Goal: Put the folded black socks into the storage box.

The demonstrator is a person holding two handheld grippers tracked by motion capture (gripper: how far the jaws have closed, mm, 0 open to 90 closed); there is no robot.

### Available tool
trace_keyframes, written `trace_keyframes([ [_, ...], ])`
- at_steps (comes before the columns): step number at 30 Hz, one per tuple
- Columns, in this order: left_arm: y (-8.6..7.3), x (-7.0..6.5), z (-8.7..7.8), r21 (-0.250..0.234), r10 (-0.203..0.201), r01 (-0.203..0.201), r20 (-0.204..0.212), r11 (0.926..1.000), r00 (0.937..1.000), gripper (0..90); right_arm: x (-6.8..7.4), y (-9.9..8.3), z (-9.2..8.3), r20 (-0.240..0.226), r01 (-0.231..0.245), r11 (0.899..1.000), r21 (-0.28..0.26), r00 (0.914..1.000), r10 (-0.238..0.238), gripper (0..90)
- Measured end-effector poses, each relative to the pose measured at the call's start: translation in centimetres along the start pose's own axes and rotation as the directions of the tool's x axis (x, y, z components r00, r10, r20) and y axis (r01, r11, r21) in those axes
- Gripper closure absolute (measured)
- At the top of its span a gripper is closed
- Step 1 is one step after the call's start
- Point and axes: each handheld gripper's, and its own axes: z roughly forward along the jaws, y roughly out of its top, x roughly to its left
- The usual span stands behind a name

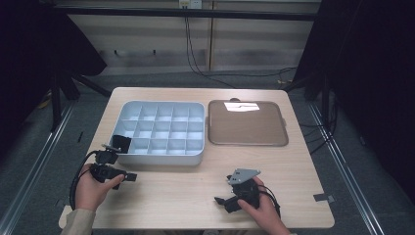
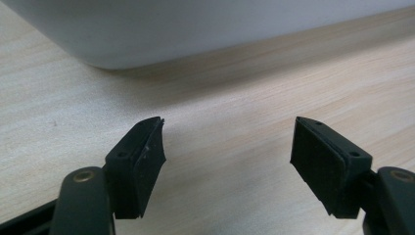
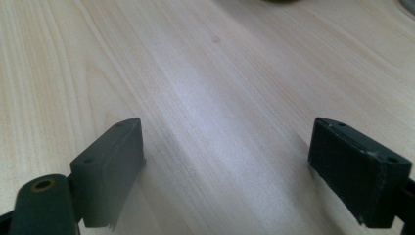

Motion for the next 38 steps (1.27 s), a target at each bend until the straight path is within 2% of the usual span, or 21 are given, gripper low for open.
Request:
trace_keyframes([
  [3,-0.2,0.0,0.2,0.001,0.011,-0.011,-0.009,0.9999,0.9999,27.8,0.0,0.0,0.0,-0.001,-0.001,1.0,-0.002,1.0,0.001,12.8],
  [5,-0.4,0.0,0.5,0.006,0.003,-0.003,-0.013,1.0,0.9999,27.5,0.0,0.0,0.0,-0.002,-0.001,1.0,-0.002,1.0,0.001,12.9],
  [7,-0.6,0.0,0.8,0.013,0.019,-0.019,-0.024,0.9997,0.9995,27.4,0.0,0.0,0.0,-0.002,-0.001,1.0,-0.001,1.0,0.001,12.9],
  [13,-1.0,-0.3,1.1,-0.002,0.041,-0.041,-0.049,0.9992,0.998,25.8,0.0,0.0,0.0,-0.002,0.002,1.0,0.001,1.0,-0.002,12.9],
  [16,-1.3,-0.5,1.3,-0.025,0.051,-0.053,-0.053,0.9983,0.9973,21.9,0.0,0.0,0.0,-0.002,0.002,1.0,0.002,1.0,-0.002,12.9],
  [21,-1.9,-1.0,1.6,-0.063,0.085,-0.091,-0.085,0.9938,0.9927,19.3,0.0,0.0,0.0,-0.002,0.001,1.0,0.001,1.0,-0.001,12.9],
  [24,-2.3,-1.1,1.6,-0.078,0.105,-0.112,-0.087,0.9906,0.9906,18.6,0.0,0.0,0.0,-0.002,0.002,1.0,0.001,1.0,-0.002,12.9],
  [29,-2.9,-1.2,1.8,-0.13,0.104,-0.114,-0.088,0.985,0.9907,16.5,0.0,0.0,0.0,-0.002,0.002,1.0,0.001,1.0,-0.002,12.9],
  [34,-3.4,-1.8,2.2,-0.147,0.138,-0.158,-0.139,0.9764,0.9806,13.8,0.0,0.0,0.0,-0.002,0.002,1.0,0.001,1.0,-0.002,12.9],
  [38,-3.7,-1.9,2.3,-0.161,0.15,-0.172,-0.142,0.9718,0.9784,10.8,0.0,0.0,0.0,-0.002,0.002,1.0,0.001,1.0,-0.002,12.9],
])
